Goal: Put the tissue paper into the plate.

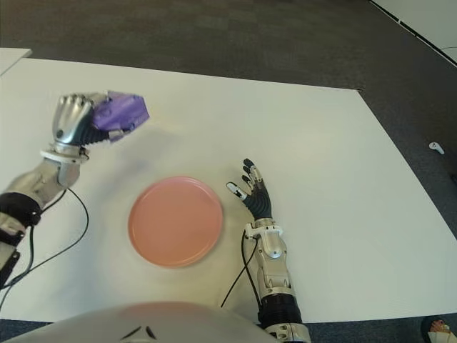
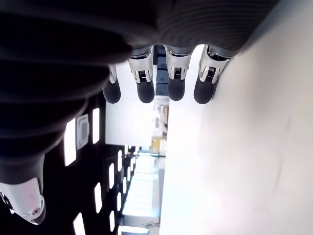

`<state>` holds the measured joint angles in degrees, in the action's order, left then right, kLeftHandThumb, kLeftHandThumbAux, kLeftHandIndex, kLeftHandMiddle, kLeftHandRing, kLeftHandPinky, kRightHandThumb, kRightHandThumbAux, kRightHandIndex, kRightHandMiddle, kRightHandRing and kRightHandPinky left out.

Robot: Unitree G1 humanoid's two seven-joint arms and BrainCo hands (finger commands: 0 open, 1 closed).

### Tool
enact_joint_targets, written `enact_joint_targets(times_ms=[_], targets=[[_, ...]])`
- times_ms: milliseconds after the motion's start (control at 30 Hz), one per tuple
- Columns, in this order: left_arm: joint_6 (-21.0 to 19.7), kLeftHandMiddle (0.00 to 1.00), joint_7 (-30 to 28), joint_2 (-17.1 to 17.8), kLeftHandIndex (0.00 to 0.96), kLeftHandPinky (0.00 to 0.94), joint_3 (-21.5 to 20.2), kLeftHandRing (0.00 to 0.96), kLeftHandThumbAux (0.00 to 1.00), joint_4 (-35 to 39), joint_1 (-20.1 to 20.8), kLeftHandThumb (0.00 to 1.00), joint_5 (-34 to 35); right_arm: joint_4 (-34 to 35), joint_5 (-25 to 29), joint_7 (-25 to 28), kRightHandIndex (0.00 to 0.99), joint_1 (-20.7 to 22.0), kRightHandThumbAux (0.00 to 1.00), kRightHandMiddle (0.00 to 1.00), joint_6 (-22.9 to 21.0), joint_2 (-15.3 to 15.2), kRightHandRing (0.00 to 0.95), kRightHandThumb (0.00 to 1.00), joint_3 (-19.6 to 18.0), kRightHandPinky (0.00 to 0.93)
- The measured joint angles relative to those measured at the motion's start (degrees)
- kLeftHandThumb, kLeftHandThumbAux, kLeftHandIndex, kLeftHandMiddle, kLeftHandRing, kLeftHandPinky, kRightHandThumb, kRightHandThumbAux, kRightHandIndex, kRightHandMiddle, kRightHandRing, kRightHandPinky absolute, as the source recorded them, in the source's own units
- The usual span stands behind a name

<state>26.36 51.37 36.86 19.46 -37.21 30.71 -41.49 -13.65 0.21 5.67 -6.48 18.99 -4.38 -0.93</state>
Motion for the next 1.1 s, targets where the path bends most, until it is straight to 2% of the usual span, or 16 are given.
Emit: enact_joint_targets(times_ms=[267,467,600,900,1100], targets=[[-1.5,0.852,-8.3,0.3,0.443,0.836,-5.0,0.851,0.696,20.1,-5.2,0.750,4.8,-0.8,0.0,0.0,0.060,0.7,0.591,0.032,0.0,0.0,0.032,0.110,-0.1,0.067],[-3.2,0.853,-15.9,-0.6,0.443,0.839,-5.6,0.854,0.695,34.5,-11.7,0.752,7.6,-1.4,-0.1,0.0,0.058,1.2,0.593,0.030,0.0,0.0,0.030,0.108,-0.1,0.067],[-3.4,0.853,-23.9,-0.6,0.443,0.834,-5.2,0.854,0.695,43.9,-16.5,0.753,11.2,-2.0,-0.2,-0.2,0.054,1.7,0.598,0.029,0.0,0.0,0.028,0.107,-0.1,0.064],[-1.4,0.840,-44.7,1.9,0.443,0.807,-4.4,0.844,0.695,54.0,-23.3,0.754,24.0,-3.1,-0.2,-0.4,0.051,2.3,0.621,0.032,0.0,0.1,0.027,0.101,-0.1,0.060],[-1.5,0.835,-55.2,3.1,0.444,0.805,-4.5,0.840,0.694,57.3,-25.6,0.754,27.6,-3.3,-0.2,-0.6,0.048,2.3,0.632,0.031,0.0,0.2,0.024,0.100,-0.1,0.051]])
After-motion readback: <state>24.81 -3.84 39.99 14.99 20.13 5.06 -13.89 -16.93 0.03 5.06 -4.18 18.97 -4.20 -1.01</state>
